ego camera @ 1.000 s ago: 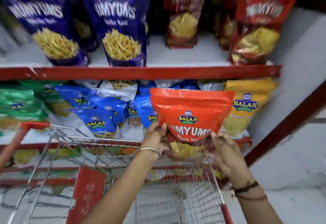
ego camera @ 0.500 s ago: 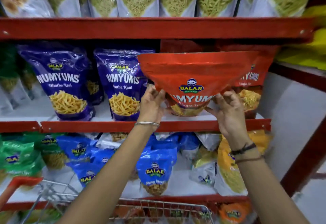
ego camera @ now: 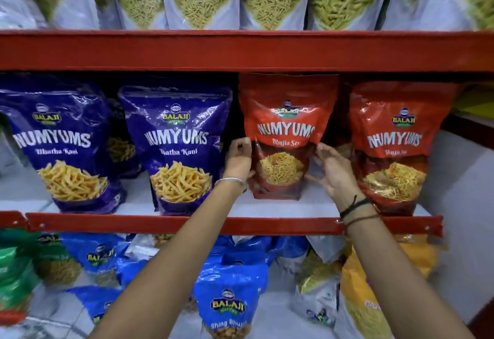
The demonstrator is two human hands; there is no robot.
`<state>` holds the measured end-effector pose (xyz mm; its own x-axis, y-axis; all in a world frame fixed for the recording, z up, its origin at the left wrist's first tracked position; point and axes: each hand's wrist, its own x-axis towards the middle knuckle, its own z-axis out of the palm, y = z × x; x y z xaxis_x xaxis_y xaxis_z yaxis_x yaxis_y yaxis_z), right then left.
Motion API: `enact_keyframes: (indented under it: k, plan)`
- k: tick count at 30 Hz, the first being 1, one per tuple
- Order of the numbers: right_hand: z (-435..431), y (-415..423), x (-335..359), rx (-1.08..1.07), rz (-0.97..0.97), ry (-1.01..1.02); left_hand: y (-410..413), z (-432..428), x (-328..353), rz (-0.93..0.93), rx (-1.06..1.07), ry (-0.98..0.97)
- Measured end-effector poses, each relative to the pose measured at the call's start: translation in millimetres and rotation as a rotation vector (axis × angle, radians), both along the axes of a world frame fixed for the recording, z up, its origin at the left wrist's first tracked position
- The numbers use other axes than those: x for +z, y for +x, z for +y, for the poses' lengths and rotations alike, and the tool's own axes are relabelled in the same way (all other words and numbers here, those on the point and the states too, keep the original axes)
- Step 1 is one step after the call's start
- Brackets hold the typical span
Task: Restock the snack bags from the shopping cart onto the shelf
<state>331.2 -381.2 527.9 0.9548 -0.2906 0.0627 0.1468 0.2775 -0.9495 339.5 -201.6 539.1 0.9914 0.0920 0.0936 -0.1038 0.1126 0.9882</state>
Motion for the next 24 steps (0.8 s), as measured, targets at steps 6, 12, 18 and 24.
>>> enact_keyframes:
  k: [6, 12, 18, 24]
  plan:
    - [-10, 8, -29, 0.054, 0.063, -0.243, 2, 8, -40, 0.029, -0.151, 0.334]
    - [-12, -12, -30, 0.046, 0.042, -0.324, -21, 22, -35, 0.026, -0.255, 0.441]
    - [-17, -54, -26, 0.035, -0.002, -0.45, -53, 35, -29, 0.035, -0.279, 0.522]
    - [-10, -78, -30, 0.062, -0.011, -0.476, -79, 37, -26, -0.003, -0.322, 0.517]
